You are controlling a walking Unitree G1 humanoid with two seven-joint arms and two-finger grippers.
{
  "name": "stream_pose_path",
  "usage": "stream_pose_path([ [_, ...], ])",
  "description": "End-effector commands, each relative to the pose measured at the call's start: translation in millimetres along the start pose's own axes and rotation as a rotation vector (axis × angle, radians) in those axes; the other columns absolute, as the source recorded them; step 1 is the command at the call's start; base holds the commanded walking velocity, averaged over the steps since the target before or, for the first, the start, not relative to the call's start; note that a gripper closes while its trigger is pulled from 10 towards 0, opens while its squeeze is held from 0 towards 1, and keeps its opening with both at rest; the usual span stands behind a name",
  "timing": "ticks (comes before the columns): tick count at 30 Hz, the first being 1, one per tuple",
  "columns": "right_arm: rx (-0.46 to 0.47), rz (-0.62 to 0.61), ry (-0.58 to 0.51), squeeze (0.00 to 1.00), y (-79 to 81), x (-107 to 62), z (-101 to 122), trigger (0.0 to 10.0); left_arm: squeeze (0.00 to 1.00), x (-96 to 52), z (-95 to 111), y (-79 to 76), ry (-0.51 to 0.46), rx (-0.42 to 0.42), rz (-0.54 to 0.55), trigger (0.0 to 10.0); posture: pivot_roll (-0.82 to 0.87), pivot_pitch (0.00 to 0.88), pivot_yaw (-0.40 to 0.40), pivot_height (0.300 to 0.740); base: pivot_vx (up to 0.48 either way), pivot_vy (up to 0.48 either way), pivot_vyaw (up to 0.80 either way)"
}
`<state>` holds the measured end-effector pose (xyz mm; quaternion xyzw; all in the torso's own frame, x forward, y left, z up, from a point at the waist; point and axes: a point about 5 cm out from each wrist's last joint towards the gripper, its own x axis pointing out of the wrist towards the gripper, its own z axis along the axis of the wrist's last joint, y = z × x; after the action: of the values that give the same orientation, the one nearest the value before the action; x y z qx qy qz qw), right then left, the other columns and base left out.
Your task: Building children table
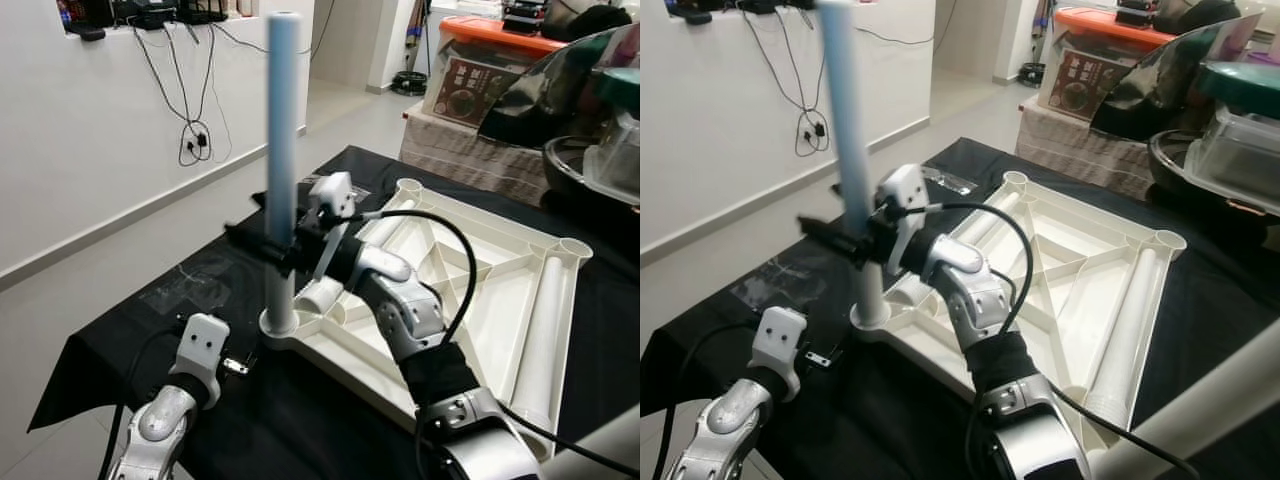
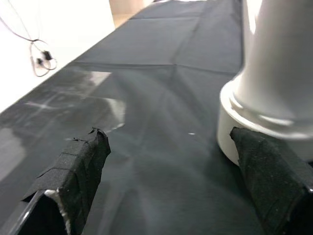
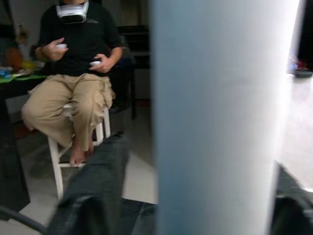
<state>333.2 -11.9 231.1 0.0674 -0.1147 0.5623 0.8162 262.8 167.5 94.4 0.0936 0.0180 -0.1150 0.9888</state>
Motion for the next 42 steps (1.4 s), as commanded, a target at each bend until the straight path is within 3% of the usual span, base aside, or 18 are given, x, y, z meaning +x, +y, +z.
stream_pose_path([
  [1,0.045,-0.117,0.105,0.00,1.8,10.4,-21,0.0,0.00,-1.0,-2,-5.3,0.009,-0.008,-0.021,10.0,0.13,0.000,-0.107,0.740,0.000,0.000,0.00],
  [5,0.061,-0.354,0.200,0.00,-12.8,5.4,-36,0.0,0.00,-3.0,-4,-6.6,0.013,-0.013,-0.021,10.0,0.12,0.000,-0.102,0.740,0.000,0.000,0.00],
  [7,0.053,-0.963,0.374,0.00,-51.9,-44.3,-65,0.0,0.00,-3.5,-6,-9.1,0.019,-0.016,-0.030,10.0,0.11,0.000,-0.093,0.740,0.000,0.000,0.00],
  [8,0.053,-0.963,0.374,0.00,-51.9,-44.3,-65,0.0,0.00,-3.5,-6,-9.1,0.019,-0.016,-0.030,10.0,0.11,0.000,-0.093,0.740,0.000,0.000,0.00],
  [10,-0.047,-1.355,0.504,0.00,-66.4,-109.4,-86,0.0,0.00,-0.4,-5,-11.0,0.018,-0.016,-0.039,10.0,0.10,0.000,-0.088,0.740,0.000,0.000,0.00],
  [14,-0.064,-1.429,0.538,0.00,-66.6,-129.6,-92,0.0,0.00,1.4,-4,-11.3,0.016,-0.016,-0.042,10.0,0.10,0.000,-0.088,0.740,0.000,0.000,0.00],
  [15,-0.053,-1.479,0.554,0.00,-64.7,-144.3,-96,10.0,0.00,3.1,-3,-10.8,0.012,-0.015,-0.044,10.0,0.09,0.000,-0.088,0.740,0.000,0.000,0.00],
  [16,-0.053,-1.479,0.554,0.00,-64.7,-144.3,-96,10.0,0.00,3.1,-3,-10.8,0.012,-0.015,-0.044,10.0,0.09,0.000,-0.088,0.740,0.000,0.000,0.00],
  [20,0.046,-1.257,0.305,0.16,-59.6,-110.6,-70,10.0,0.00,3.3,-3,-9.5,0.011,-0.014,-0.044,10.0,0.09,0.000,-0.088,0.740,0.000,0.000,0.00],
  [21,0.089,-1.097,0.174,1.00,-57.2,-85.3,-53,10.0,0.00,2.9,-4,-10.4,0.011,-0.015,-0.044,10.0,0.09,0.000,-0.090,0.740,0.000,0.000,0.00],
  [25,0.120,-0.815,0.023,0.98,-52.1,-49.2,-25,10.0,0.00,2.7,-3,-11.3,0.009,-0.015,-0.044,10.0,0.10,0.000,-0.094,0.740,0.000,0.000,0.00],
  [26,0.089,-0.651,-0.026,0.00,-48.2,-31.7,-9,10.0,0.00,2.8,-3,-10.4,0.007,-0.014,-0.043,10.0,0.11,0.000,-0.095,0.740,0.000,0.000,0.00],
  [30,-0.016,-0.225,-0.055,0.00,-29.1,-5.2,16,10.0,0.00,3.8,-2,-7.7,0.004,-0.005,-0.042,10.0,0.12,0.000,-0.097,0.740,0.000,0.000,0.00],
  [35,-0.063,-0.078,-0.027,0.00,-15.2,-1.9,13,10.0,0.00,4.6,0,-7.3,0.000,-0.002,-0.041,10.0,0.13,0.000,-0.102,0.740,0.000,0.000,0.00],
  [37,-0.060,0.017,-0.016,0.00,-5.1,-3.0,9,8.6,0.00,4.8,0,-7.0,-0.002,-0.003,-0.038,10.0,0.13,0.000,-0.102,0.740,0.000,0.000,0.00],
  [38,-0.056,0.099,0.000,0.00,4.7,-6.5,3,2.2,0.00,4.4,0,-6.8,-0.002,-0.003,-0.035,10.0,0.13,0.000,-0.107,0.740,0.000,0.000,0.00],
  [39,-0.058,0.068,0.041,0.00,5.2,-8.8,-8,0.0,0.00,3.2,-1,-6.7,0.000,-0.005,-0.032,10.0,0.13,0.000,-0.107,0.740,0.000,0.000,0.00],
  [42,-0.060,-0.097,0.116,0.00,-5.3,-10.1,-22,0.0,0.00,1.9,-2,-6.8,0.003,-0.007,-0.031,10.0,0.12,0.000,-0.101,0.740,0.000,0.000,0.00],
])
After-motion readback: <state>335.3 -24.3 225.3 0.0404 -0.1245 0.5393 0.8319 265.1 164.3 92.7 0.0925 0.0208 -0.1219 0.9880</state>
